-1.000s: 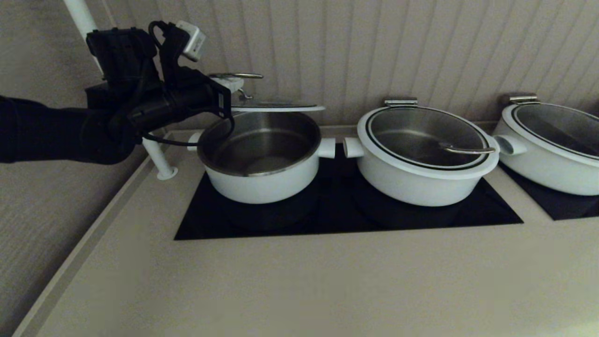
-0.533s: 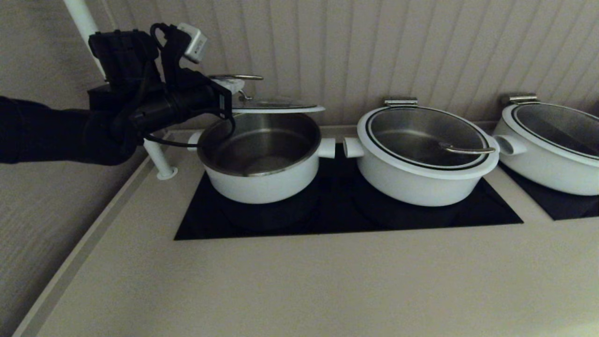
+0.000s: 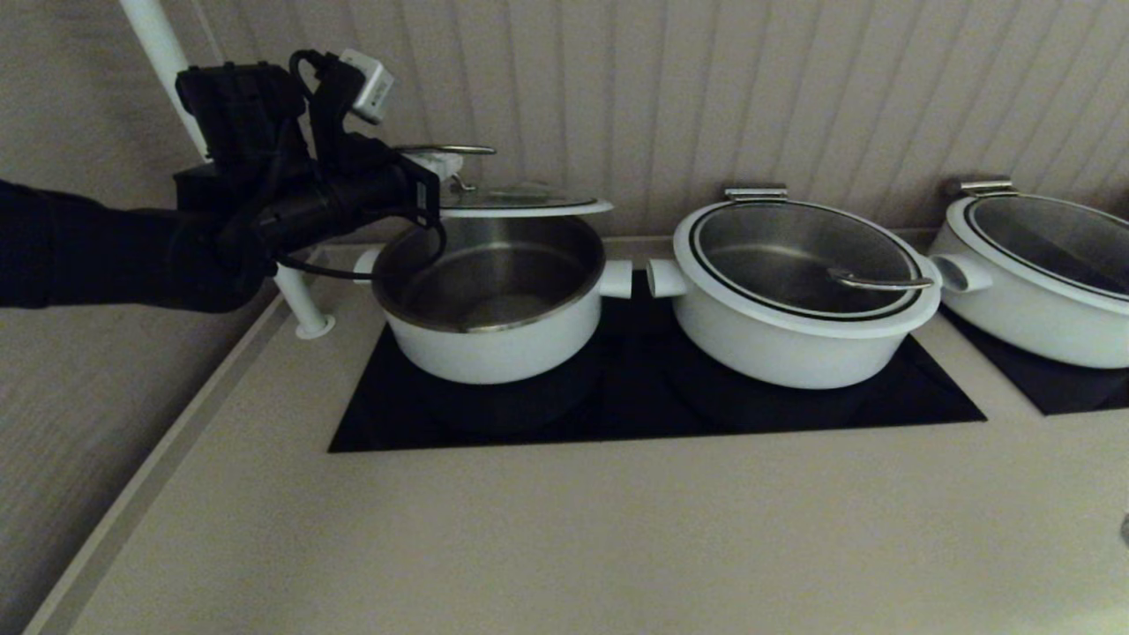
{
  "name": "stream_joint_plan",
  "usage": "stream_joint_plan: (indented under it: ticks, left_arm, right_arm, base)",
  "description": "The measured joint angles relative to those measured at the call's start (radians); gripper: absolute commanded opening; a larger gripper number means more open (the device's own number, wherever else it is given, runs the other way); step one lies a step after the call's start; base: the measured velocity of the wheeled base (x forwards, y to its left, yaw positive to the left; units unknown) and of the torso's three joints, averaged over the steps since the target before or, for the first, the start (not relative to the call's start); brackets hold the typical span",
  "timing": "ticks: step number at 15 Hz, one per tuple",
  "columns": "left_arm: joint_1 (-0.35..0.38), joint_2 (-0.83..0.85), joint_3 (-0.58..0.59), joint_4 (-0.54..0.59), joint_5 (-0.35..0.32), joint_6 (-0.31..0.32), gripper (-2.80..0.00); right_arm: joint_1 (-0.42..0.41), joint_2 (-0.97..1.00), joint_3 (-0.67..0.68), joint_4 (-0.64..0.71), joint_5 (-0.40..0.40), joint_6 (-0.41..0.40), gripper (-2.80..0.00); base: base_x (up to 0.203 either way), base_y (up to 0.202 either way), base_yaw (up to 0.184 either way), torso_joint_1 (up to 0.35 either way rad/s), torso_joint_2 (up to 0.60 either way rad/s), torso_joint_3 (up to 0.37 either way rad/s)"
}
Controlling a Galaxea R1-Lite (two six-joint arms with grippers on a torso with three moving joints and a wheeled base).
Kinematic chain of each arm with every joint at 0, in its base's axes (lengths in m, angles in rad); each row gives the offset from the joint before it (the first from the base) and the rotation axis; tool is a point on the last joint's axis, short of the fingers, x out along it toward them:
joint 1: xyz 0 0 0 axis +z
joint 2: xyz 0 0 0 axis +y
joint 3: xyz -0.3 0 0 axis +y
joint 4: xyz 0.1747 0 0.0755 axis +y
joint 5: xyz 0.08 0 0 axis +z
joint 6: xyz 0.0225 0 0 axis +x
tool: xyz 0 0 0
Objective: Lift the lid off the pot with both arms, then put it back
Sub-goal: Hold the pot lid with the right arm
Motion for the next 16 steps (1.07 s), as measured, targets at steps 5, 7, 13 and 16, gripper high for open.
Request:
stream_joint_plan:
  ticks: [5, 7, 13, 16]
  left_arm:
    - [0.0, 0.012, -0.004, -0.006, 0.0, 0.001, -2.8]
    - [0.0, 0.014, -0.005, -0.006, 0.0, 0.001, -2.8]
    - [0.001, 0.014, -0.005, -0.004, 0.001, 0.0, -2.8]
    - [0.001, 0.014, -0.005, -0.004, 0.001, 0.0, -2.8]
  right_arm:
    - [0.001, 0.264, -0.064, -0.209, 0.101, -0.023, -2.8]
    - [0.009, 0.348, -0.102, -0.258, 0.144, -0.025, -2.8]
    - [0.171, 0.551, -0.142, -0.408, 0.157, -0.025, -2.8]
    - [0.259, 0.665, -0.193, -0.499, 0.158, -0.024, -2.8]
  base:
    - [0.0, 0.0, 0.0, 0.0, 0.0, 0.0]
    - [0.0, 0.0, 0.0, 0.0, 0.0, 0.0]
    - [0.0, 0.0, 0.0, 0.0, 0.0, 0.0]
    - [0.0, 0.0, 0.0, 0.0, 0.0, 0.0]
